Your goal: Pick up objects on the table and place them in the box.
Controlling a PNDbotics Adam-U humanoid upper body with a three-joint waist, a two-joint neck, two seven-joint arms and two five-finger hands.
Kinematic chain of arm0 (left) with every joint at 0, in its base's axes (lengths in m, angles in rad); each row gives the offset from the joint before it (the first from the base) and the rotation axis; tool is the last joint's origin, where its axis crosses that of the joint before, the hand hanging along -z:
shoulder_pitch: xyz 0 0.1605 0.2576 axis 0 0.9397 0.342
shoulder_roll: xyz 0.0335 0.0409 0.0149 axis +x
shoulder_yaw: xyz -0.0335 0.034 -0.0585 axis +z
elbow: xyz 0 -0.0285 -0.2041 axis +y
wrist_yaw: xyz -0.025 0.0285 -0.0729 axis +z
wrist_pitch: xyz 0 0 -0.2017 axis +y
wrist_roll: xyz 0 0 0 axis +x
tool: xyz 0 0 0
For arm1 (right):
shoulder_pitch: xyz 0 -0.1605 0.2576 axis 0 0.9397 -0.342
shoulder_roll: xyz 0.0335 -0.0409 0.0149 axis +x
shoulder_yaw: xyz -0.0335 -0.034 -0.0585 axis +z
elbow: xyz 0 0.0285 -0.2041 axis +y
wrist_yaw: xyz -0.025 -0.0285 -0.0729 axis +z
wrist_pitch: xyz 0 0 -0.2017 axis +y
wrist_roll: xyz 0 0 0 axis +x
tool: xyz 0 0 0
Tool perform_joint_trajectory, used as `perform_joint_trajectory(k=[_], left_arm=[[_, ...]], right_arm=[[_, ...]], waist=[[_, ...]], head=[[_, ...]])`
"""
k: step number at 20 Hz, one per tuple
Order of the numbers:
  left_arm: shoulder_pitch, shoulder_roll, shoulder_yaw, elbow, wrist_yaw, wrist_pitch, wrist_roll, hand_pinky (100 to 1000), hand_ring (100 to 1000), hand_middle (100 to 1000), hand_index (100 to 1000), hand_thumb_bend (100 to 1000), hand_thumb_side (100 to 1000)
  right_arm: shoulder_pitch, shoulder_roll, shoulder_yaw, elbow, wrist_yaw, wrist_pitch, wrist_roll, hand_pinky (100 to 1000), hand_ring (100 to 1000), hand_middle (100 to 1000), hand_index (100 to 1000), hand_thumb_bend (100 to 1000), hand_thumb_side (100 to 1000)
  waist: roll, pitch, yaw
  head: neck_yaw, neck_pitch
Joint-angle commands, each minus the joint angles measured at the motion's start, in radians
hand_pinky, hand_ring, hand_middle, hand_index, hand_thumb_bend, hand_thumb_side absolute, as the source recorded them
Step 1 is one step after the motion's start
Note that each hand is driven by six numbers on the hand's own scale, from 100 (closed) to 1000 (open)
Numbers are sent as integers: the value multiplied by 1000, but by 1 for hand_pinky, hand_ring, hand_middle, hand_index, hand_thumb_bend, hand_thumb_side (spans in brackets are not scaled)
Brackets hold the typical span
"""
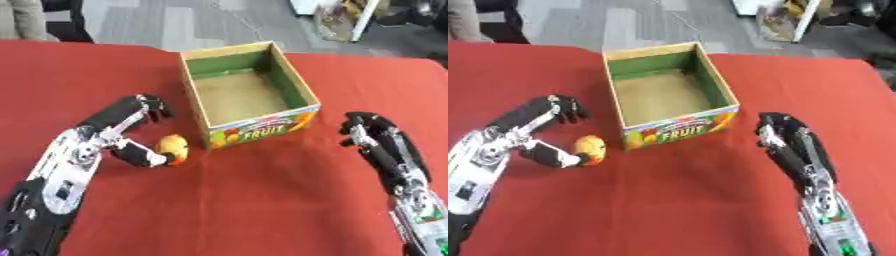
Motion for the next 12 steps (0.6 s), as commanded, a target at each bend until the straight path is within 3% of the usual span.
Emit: perform_joint_trajectory(k=[1, 12], left_arm=[[-24, 7, -2, 3, -15, -12, -10, 585, 618, 624, 754, 567, 122], [-26, 11, -4, 30, -44, -34, -75, 563, 595, 599, 751, 559, 100]], right_arm=[[-5, -12, -3, -8, 5, -3, 5, 570, 654, 585, 727, 100, 496], [-6, -13, -2, -7, 6, -4, 7, 570, 654, 584, 727, 100, 498]], waist=[[5, -19, -3], [5, -21, -3]], head=[[3, 0], [1, 0]])
